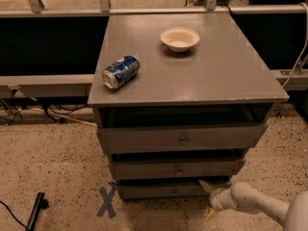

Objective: Open bottom drawer

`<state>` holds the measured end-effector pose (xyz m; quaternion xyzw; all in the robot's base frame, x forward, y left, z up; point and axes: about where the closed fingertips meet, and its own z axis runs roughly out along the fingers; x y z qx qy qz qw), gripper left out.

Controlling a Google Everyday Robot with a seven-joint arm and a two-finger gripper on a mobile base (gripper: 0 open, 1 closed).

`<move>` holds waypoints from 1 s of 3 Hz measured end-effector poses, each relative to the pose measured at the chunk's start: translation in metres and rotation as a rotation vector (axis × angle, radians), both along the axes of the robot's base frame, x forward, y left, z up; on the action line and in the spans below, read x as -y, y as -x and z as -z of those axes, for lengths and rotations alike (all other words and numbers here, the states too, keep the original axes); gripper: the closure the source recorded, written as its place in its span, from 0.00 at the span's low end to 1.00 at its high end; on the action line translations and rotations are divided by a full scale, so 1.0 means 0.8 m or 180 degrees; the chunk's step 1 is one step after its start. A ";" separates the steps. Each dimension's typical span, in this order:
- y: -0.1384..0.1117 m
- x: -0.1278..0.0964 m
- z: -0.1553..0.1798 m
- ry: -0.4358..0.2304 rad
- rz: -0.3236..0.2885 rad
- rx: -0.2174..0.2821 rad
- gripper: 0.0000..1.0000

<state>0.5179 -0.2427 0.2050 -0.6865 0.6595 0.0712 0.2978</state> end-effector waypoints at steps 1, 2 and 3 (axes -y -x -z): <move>-0.005 -0.006 0.009 -0.0220 0.0002 0.0101 0.00; -0.018 -0.003 0.011 -0.0381 0.0042 0.0298 0.00; -0.030 -0.004 0.004 -0.0392 0.0044 0.0457 0.00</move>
Offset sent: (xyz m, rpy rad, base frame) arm 0.0283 -0.0078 -0.0065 0.1770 -0.1800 -0.0394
